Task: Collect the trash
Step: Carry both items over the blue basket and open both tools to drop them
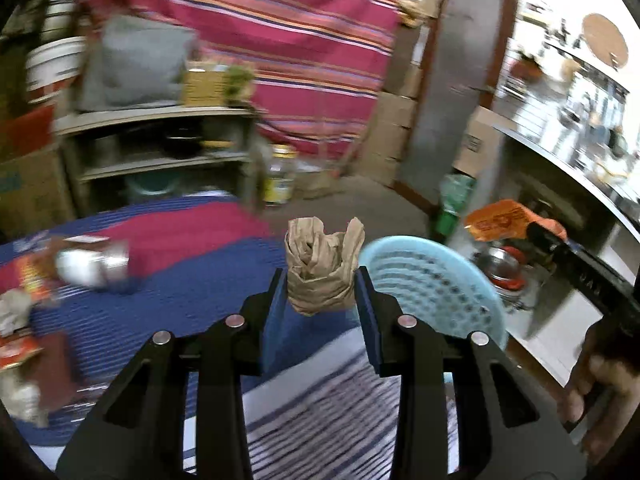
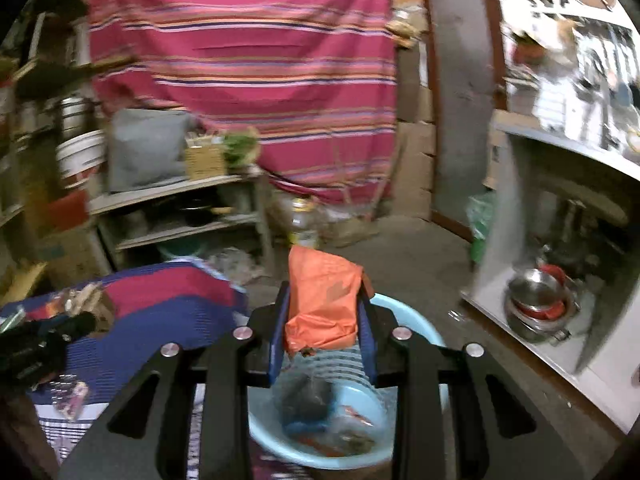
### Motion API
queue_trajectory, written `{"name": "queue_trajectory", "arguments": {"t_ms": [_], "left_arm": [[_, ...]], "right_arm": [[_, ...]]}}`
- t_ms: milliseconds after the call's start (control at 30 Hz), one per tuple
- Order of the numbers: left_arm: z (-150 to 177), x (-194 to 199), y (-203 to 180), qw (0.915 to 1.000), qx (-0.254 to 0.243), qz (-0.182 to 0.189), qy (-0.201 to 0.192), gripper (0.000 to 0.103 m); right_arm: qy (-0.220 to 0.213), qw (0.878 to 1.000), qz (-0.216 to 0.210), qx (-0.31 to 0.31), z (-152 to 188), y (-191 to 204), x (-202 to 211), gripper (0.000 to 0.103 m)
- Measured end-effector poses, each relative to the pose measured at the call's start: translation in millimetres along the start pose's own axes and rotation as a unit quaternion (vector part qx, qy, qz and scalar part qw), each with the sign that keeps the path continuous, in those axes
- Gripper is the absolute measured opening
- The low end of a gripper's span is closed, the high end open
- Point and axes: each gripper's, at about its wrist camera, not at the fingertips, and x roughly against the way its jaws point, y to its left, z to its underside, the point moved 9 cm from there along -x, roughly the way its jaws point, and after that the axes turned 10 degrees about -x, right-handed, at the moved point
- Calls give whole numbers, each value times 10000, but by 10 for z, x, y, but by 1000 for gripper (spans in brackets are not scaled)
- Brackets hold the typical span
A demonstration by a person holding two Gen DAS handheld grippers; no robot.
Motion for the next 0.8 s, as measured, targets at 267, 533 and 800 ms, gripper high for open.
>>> {"name": "queue_trajectory", "arguments": {"t_ms": [267, 533, 800], "left_arm": [[33, -713, -746, 9976, -302, 544, 293, 34], [122, -845, -722, 9981, -255, 358, 441, 59], [70, -623, -568, 9991, -234, 203, 306, 61]], "right_arm": [[170, 9997, -74, -165, 28, -184, -199, 31], [200, 9997, 37, -154, 98, -124, -243, 49], [59, 9996, -25, -262, 23, -111, -134, 50]]}}
